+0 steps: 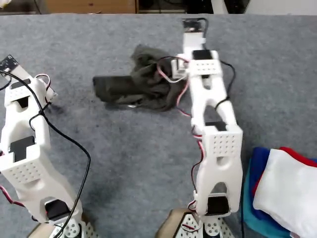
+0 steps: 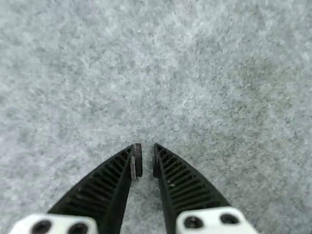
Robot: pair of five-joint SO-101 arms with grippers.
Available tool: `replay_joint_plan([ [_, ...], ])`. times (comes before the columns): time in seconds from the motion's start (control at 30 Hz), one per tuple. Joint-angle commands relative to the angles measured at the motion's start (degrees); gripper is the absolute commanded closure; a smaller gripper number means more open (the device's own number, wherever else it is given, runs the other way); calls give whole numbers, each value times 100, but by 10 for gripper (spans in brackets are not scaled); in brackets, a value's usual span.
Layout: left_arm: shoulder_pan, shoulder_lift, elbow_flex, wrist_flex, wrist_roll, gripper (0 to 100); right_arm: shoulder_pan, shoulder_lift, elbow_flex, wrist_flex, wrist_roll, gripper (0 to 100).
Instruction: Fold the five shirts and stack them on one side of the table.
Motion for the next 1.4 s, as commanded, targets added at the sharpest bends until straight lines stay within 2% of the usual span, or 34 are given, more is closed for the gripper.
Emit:
replay_joint_plan([
  [0.0,-44,-48,-273,-79,44,947,136,-22,-497,299,-26,976],
  [0.17,-44,-48,-273,-79,44,947,-22,-40,-822,897,-18,811],
  [0.23,-44,-48,-273,-79,44,947,22,-171,-1182,1310,-9,776],
  [0.4,-35,-48,-273,-88,44,947,-84,-699,-2009,2620,-9,776],
  [0.47,-26,-48,-273,-88,44,947,-382,-831,-2167,3068,18,790],
  [0.57,-18,-48,-273,-88,44,947,-1042,-901,-2193,3499,492,838],
  [0.7,-18,-48,-273,-88,44,947,-1824,-549,-1763,3429,1037,882],
  [0.8,-18,-48,-273,-88,44,947,-2123,48,-1376,2857,1196,882],
  [0.9,-18,-48,-273,-88,35,947,-2062,629,-1429,2505,1231,882],
  [1.1,-18,-48,-273,-88,35,947,-1402,1182,-2440,2470,1204,886],
  [1.23,-18,-48,-273,-88,35,947,-901,1446,-3169,2514,1196,975],
  [1.37,-18,-48,-273,-88,35,947,-602,1516,-3767,2840,1187,968],
])
